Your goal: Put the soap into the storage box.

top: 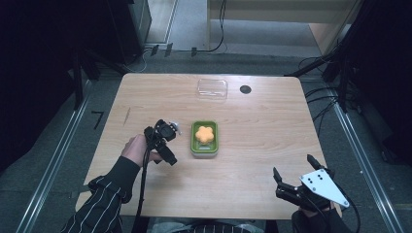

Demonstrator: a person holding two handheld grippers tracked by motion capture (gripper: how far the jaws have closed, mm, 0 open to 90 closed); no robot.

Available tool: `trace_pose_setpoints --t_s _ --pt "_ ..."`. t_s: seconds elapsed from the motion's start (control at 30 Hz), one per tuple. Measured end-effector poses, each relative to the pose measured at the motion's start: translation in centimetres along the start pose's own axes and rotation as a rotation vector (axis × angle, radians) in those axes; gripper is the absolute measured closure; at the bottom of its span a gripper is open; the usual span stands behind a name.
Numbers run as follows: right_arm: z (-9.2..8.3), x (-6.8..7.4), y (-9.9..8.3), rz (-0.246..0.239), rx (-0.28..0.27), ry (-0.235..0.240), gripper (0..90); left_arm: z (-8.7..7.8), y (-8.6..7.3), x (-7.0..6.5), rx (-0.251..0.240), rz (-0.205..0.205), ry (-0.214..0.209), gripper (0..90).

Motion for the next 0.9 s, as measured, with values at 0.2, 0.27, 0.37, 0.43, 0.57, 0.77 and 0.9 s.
trace_pose_setpoints --t_s 0.2,0.27,0.37,0.43,0.57,0.77,0.9 --pt "0.0 0.0 0.0 0.001 -0.001 0.002 2.7 0.5 -2.0 0.1 0.012 -0.022 -0.003 2.0" --pt "0.0 0.0 0.0 0.0 -0.002 0.002 2.7 0.6 -2.5 0.3 0.009 -0.029 0.004 2.0" --pt "0.1 0.1 0.1 -0.001 -0.003 0.003 2.7 0.7 -3.4 0.5 0.007 -0.035 0.009 2.1" --pt "0.1 0.1 0.1 0.002 -0.002 0.003 2.8 0.9 -4.0 0.7 0.012 -0.038 0.012 2.2" --pt "0.1 0.1 0.1 0.002 -0.002 0.004 2.7 1.3 -5.6 1.0 0.032 -0.051 0.015 2.7" --pt "0.1 0.0 0.1 0.002 -0.004 0.004 2.7 1.9 -6.8 1.6 0.026 -0.071 0.018 3.7" --pt "0.2 0.1 0.2 -0.005 -0.008 0.007 2.7 2.5 -7.0 1.9 0.024 -0.071 0.022 3.0"
Point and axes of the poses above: each handheld gripper's, and its own axes: z roughly forward along the jaws, y roughly out of its top, x roughly to its left, the point moved 10 cm from there along z, roughly forward along the jaws, and after that the axes turned 11 degrees about -z, right-handed, at the moved point
